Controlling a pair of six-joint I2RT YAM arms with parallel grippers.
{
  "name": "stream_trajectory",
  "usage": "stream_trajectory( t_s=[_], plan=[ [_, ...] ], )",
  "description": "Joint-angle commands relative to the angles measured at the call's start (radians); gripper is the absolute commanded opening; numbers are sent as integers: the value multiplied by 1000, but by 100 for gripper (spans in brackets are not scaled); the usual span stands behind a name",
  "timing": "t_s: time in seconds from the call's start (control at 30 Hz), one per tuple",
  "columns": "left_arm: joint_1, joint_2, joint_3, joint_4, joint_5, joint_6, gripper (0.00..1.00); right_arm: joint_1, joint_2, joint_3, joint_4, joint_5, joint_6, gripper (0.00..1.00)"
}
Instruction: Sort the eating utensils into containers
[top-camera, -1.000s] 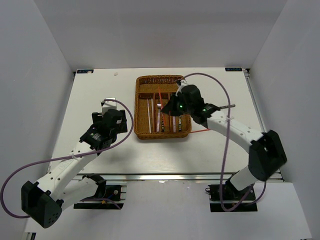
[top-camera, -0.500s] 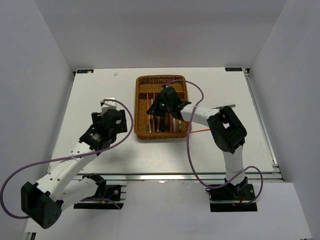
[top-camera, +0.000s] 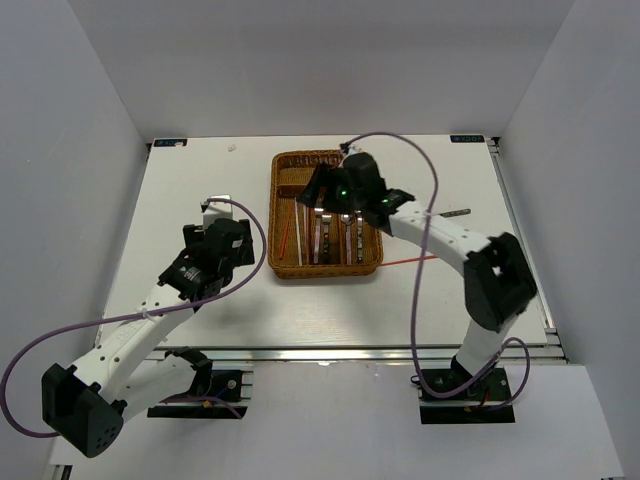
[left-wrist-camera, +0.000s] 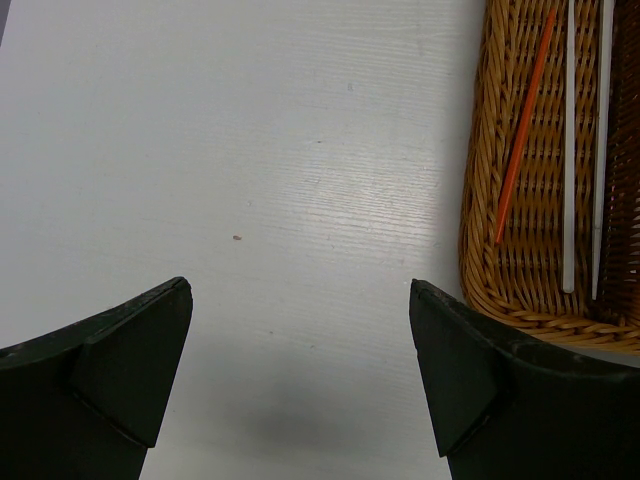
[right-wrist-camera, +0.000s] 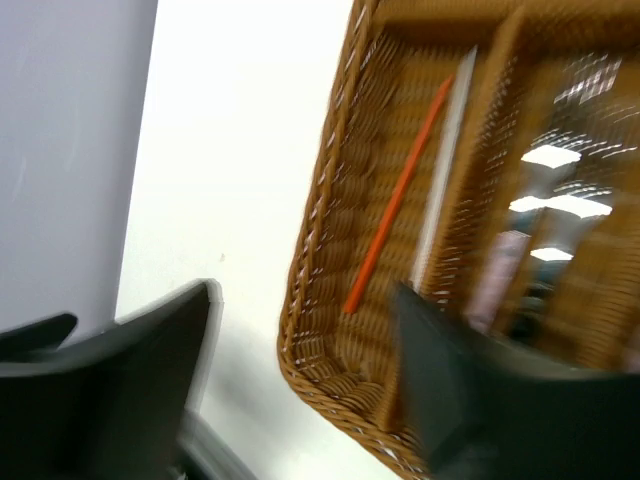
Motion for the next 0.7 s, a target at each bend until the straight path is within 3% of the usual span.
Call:
stream_trajectory(
  t_s=[0.0,0.07,0.1,0.17,0.27,0.3,0.33,0.37,0.53,0.67],
  plan=[
    [4,-25,6,1,-5,1,98,-57,-150,-29,-122,142,-209,86],
    [4,-27,7,2,-3,1,98,-100,-210,-48,-273,262,-246,89],
    [4,-24,6,4,1,2,98,-138,-226,-55,-332,402,-207,89],
    [4,-19,9,5,6,5,98,-183,-270,-78,-471,542,-141,89],
    [4,-15,12,7,9,5,98,-270,-336,-166,-582,644,47,89],
    [4,-15,12,5,11,5,98,-295,-353,-190,-604,661,97,84],
    [4,-18,9,7,12,7,98,-298,-370,-231,-618,679,181,69],
    [4,-19,9,8,12,7,98,-301,-394,-250,-630,722,221,64],
    [4,-22,7,8,23,7,98,-350,-364,-273,-733,698,358,63],
    [4,-27,6,11,34,7,98,-407,-243,-226,-875,669,482,60]
  ],
)
